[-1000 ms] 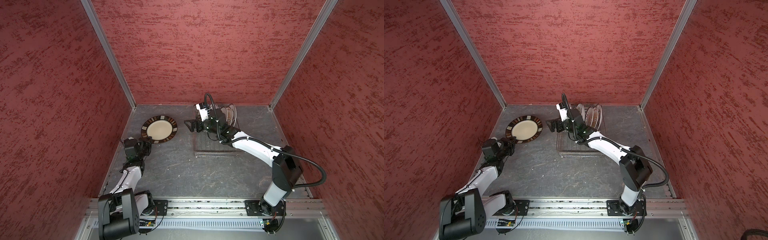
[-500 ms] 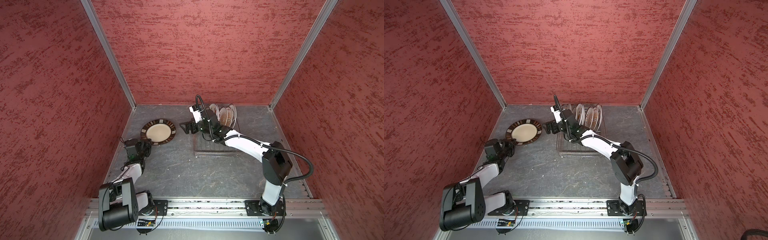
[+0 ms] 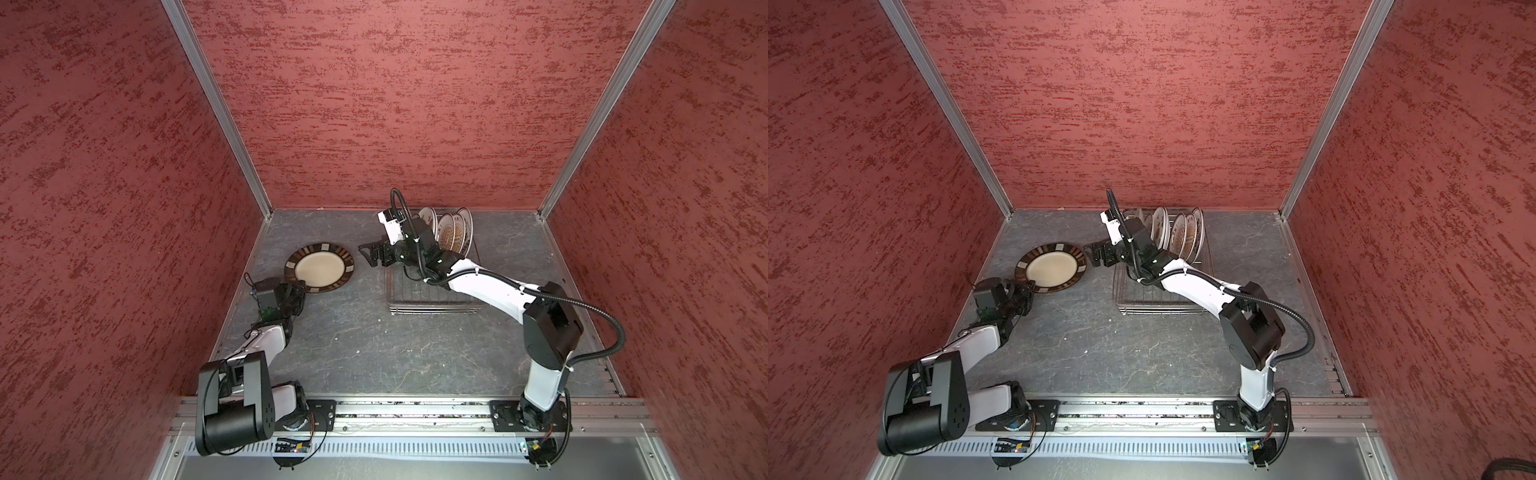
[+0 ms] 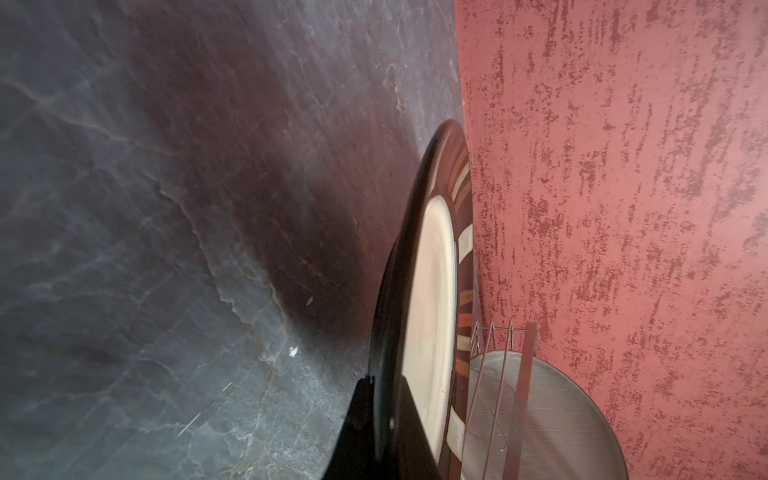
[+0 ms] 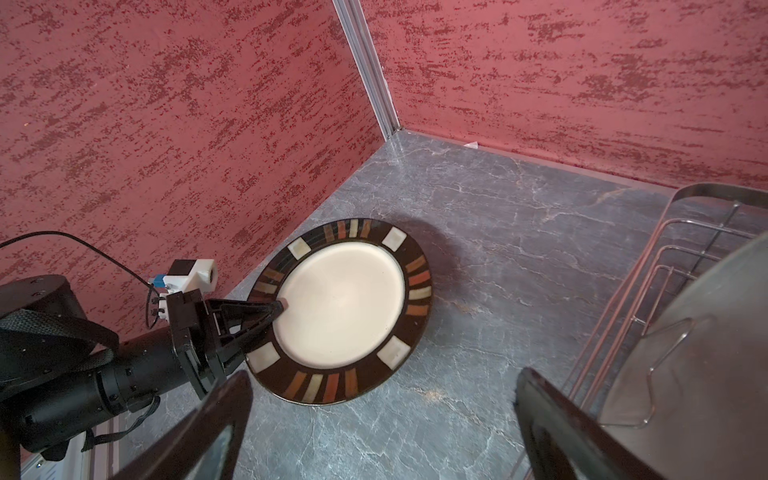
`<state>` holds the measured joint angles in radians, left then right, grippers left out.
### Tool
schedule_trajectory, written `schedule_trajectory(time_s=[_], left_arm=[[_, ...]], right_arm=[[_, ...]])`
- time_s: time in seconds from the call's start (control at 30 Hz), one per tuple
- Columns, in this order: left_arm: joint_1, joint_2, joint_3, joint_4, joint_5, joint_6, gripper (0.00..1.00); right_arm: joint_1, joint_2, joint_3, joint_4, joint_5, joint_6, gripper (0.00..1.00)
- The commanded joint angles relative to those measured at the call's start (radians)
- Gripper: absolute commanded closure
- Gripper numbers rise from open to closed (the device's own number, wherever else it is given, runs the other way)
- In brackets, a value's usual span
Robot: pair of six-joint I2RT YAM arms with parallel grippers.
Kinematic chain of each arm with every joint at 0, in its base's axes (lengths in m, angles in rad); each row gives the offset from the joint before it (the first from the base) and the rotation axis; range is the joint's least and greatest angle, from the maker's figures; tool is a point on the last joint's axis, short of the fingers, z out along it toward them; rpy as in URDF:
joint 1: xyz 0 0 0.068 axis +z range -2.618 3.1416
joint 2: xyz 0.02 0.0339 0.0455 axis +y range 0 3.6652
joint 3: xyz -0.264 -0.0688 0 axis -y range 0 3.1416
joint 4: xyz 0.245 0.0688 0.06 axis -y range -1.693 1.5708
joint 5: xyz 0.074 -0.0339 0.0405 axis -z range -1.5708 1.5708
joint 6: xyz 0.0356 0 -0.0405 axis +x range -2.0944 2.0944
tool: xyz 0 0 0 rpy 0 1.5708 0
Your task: Unload the plates from the dish rack
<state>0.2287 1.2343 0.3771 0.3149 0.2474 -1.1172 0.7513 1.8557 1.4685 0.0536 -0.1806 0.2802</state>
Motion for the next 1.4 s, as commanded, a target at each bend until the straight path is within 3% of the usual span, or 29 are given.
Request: schedule_trajectory(time_s=[0.0, 0.07, 0.2, 0.4, 0.6, 0.97, 1.07, 1.37], left_arm=[[-0.015, -0.068, 0.024, 0.088, -0.061, 0.032, 0.99], [-0.014, -0.076, 0.022, 0.074, -0.094, 0.037, 0.99], [0.007, -0.027, 0.036, 0.102, -0.022, 0.029, 0.99], [-0.021, -0.017, 0.055, 0.072, -0.101, 0.048, 0.95], [0.002, 0.117, 0.092, 0.124, -0.115, 0.046, 0.94], [0.002, 0.233, 0.155, 0.102, -0.153, 0.086, 0.79], [0.018, 0.293, 0.139, 0.21, -0.106, 0.068, 0.78], [0.005, 0.269, 0.176, 0.088, -0.169, 0.109, 0.67]], right_arm=[[0.008, 0.022, 0.021, 0.02, 0.005, -0.004, 0.01], [0.008, 0.033, 0.031, 0.019, 0.003, -0.003, 0.01], [0.01, 0.049, 0.033, 0.034, -0.007, 0.005, 0.01], [0.013, 0.072, 0.045, 0.034, -0.014, 0.007, 0.01], [0.013, 0.084, 0.048, 0.035, -0.017, 0.011, 0.01], [0.014, 0.099, 0.063, 0.031, -0.022, 0.005, 0.01], [0.014, 0.108, 0.067, 0.035, -0.03, 0.012, 0.01], [0.014, 0.092, 0.071, 0.024, -0.038, 0.037, 0.01]])
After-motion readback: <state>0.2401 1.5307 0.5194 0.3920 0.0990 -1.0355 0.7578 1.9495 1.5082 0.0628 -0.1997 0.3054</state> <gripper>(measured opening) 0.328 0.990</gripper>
